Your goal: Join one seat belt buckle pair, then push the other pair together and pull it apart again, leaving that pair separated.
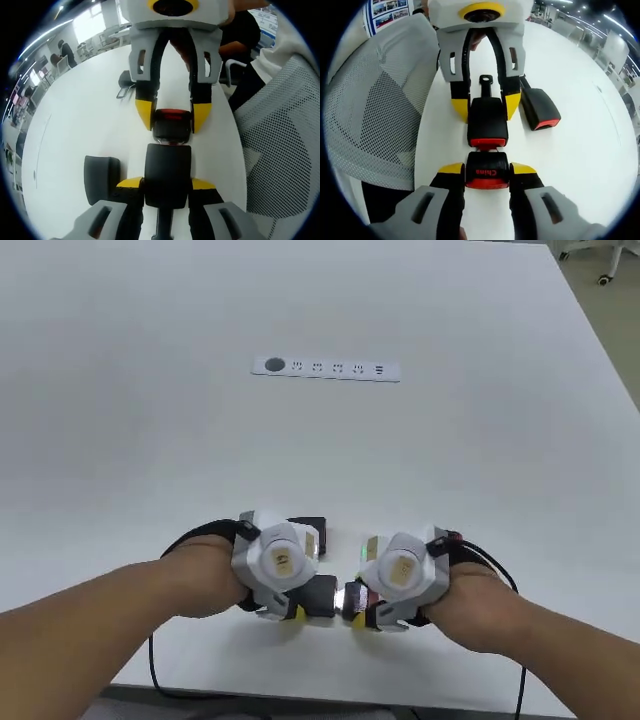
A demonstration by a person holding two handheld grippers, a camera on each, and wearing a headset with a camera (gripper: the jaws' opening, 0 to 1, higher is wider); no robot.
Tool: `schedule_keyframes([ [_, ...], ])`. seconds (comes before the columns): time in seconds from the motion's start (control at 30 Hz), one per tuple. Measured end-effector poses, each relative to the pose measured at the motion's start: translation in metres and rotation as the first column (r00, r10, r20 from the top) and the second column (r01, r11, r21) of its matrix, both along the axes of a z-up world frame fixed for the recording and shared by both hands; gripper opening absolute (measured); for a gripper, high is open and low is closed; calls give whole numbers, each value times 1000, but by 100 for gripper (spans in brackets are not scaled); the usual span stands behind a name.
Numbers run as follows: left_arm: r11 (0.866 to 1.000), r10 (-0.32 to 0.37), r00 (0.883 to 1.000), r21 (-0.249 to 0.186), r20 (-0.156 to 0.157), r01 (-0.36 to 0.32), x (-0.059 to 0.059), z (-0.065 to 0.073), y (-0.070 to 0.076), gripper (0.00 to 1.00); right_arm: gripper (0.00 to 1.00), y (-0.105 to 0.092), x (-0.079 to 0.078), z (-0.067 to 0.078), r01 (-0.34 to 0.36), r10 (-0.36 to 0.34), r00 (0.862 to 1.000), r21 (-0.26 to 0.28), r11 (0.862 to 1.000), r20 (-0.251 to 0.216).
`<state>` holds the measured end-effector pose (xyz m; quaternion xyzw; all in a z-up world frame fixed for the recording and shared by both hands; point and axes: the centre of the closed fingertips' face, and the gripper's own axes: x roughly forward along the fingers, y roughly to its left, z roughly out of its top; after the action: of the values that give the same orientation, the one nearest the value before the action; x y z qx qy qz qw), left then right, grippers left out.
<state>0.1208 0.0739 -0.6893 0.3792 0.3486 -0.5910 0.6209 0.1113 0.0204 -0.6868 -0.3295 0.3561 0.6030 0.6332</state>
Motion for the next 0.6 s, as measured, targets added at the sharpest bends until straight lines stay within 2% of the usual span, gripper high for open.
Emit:
schedule_keyframes([
  [0.03, 1000, 16, 1000, -8, -18, -16, -1, 4, 2, 37, 35, 0, -1, 0, 2, -2, 1000, 1, 1000, 3],
  [0.07, 998, 57, 998, -34, -30, -58, 0, 8, 1, 39, 37, -1, -1, 0, 5, -5, 1000, -1, 1000, 7],
  [0.1, 996, 69, 997, -54, -34, -71, 1, 13, 1, 41, 38, -2, -1, 2, 7, -7, 1000, 4, 1000, 7],
  [0.2, 993, 88, 996, -70, -26, -90, 6, 25, 7, 42, 42, -3, 3, 9, 37, -38, 999, 37, 999, 20],
  [0.27, 990, 108, 994, -91, -28, -111, 10, 33, 8, 43, 42, -4, 3, 19, 54, -55, 998, 56, 997, 14],
  [0.33, 980, 158, 987, -118, -38, -161, 19, 44, 10, 44, 44, -8, 5, 25, 76, -76, 997, 67, 995, 6],
  [0.5, 972, 197, 980, -128, -17, -197, 36, 53, 18, 45, 43, -20, 17, 37, 101, -105, 994, 94, 990, 30],
  [0.6, 970, 210, 978, -126, -8, -209, 45, 52, 21, 45, 42, -31, 29, 44, 93, -101, 992, 94, 991, 73],
])
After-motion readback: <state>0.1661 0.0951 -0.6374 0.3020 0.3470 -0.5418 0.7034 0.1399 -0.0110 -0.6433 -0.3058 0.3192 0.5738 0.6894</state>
